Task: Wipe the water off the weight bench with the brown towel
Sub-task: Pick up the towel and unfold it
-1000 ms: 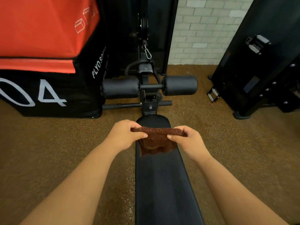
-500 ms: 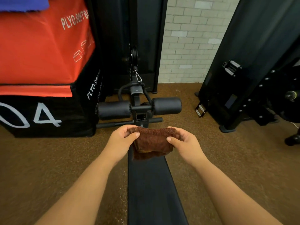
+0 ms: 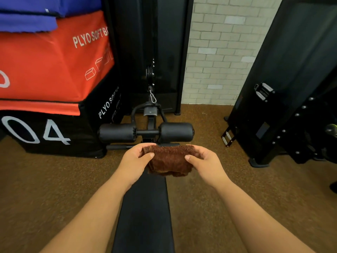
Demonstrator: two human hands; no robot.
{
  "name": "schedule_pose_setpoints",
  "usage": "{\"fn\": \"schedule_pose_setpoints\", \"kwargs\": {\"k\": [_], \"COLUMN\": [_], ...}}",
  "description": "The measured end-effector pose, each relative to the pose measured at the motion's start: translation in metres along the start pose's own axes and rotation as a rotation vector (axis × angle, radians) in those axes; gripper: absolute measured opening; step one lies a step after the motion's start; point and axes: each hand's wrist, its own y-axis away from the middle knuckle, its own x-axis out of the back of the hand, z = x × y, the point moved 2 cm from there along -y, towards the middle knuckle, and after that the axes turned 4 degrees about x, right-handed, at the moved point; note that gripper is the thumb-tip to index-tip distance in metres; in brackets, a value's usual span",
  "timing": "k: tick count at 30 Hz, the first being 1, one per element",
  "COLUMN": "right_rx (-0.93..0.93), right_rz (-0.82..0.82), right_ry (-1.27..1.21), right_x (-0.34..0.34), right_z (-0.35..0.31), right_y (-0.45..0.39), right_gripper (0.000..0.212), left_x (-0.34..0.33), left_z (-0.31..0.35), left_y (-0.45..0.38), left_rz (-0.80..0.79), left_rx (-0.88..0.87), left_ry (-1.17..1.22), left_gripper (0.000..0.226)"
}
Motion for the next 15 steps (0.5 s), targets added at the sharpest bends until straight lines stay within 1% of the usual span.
{"fn": "schedule_pose_setpoints", "kwargs": {"k": [5, 7, 10, 13, 15], "right_rx": [0.048, 0.046, 0.063, 0.071, 0.076], "right_rz": [-0.048, -0.057, -0.065, -0.129, -0.158], "right_ry": [0.139, 0.177, 0.187, 0.212, 0.264], "right_x": [0.046, 0.058, 0.067, 0.076, 0.081], "right_z": [-0.014, -0.017, -0.022, -0.028, -0.027], "right_y": [-0.023, -0.033, -0.041, -0.045, -0.049], "right_gripper": [0.026, 0.025, 0.032, 0.042, 0.043], "left_x": [-0.035, -0.047, -0.058, -0.067, -0.069], "left_z": [0.025, 0.031, 0.035, 0.037, 0.041], "left_y": [-0.008, -0.008, -0.008, -0.014, -0.019], "left_rz": [0.059, 0.088, 0.129, 0.145, 0.133], "left_rx": [-0.046, -0.039, -0.026, -0.006, 0.001], "left_ry": [0.004, 0.041, 0.053, 0.024, 0.015], "left_gripper": [0.035, 0.038, 0.046, 0.052, 0.052]}}
